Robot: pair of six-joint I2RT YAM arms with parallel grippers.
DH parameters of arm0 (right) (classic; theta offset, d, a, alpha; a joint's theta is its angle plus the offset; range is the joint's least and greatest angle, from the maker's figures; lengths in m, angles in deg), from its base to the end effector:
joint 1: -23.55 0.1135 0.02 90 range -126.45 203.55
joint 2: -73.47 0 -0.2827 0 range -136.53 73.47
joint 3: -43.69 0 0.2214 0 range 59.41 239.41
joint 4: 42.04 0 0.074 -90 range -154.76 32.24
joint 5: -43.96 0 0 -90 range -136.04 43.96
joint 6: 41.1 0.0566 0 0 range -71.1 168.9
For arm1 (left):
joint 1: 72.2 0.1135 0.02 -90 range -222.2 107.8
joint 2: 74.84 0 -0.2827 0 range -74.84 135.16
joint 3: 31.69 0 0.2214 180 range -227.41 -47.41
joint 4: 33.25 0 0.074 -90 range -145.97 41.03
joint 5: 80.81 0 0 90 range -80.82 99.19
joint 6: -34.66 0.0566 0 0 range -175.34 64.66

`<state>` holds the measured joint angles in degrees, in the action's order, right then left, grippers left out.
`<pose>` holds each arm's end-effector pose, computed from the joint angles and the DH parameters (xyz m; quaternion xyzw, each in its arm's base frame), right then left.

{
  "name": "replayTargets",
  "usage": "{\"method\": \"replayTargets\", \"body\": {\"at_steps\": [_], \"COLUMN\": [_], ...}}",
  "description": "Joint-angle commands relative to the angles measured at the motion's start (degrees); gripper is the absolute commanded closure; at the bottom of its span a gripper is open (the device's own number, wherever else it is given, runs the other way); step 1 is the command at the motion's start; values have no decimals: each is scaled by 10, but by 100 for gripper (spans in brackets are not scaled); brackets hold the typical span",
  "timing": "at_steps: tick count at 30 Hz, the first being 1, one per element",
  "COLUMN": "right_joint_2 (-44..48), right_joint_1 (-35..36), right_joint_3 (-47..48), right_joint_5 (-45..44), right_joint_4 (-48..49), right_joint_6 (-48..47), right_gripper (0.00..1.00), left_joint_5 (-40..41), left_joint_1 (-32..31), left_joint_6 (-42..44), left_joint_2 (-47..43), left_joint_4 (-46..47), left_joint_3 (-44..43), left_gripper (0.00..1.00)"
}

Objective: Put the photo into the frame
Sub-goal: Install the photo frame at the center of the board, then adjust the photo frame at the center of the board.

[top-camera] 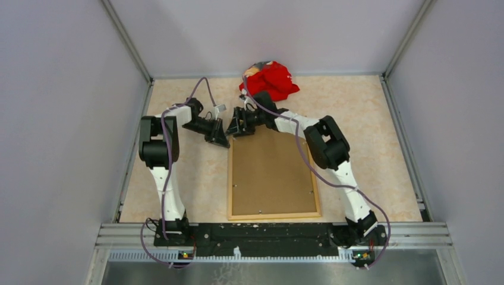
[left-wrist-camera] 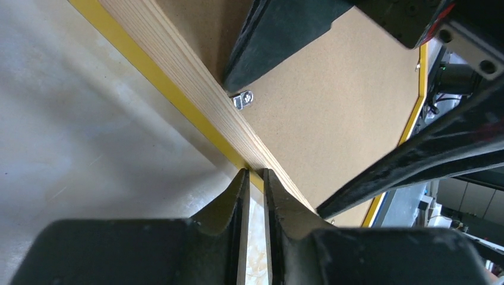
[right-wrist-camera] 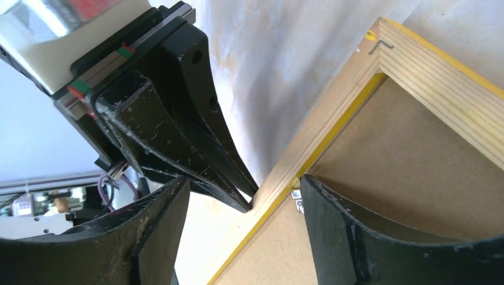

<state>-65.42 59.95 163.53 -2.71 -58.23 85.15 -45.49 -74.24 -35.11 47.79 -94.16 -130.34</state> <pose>0.4086 0.3495 0.1607 -0.1709 0.8250 0.5173 0.1502 0.3823 -0.0598 0.1553 0.1915 0.8668 -0.4468 0.1116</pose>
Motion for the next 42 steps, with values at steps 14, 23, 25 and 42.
{"method": "replayTargets", "body": {"at_steps": [14,23,25,42], "right_joint_2": [454,380,349,87], "right_joint_1": [-230,-270,-270,-35], "right_joint_3": [-423,-449,-437,-41], "right_joint_5": [-410,-361,-335,-252], "right_joint_4": [-54,-13,-2,-128], "right_joint_6": [41,45,47,25], "right_gripper": [1,1,1,3], "left_joint_5": [168,227,231,202], "left_joint_1": [-32,-119,-133,-196], "left_joint_6": [188,196,197,175], "left_joint_2": [-168,-227,-235,-224], "left_joint_4": [-22,24,25,13], "left_joint_3": [160,257,272,285], "left_gripper": [69,70,70,72]}}
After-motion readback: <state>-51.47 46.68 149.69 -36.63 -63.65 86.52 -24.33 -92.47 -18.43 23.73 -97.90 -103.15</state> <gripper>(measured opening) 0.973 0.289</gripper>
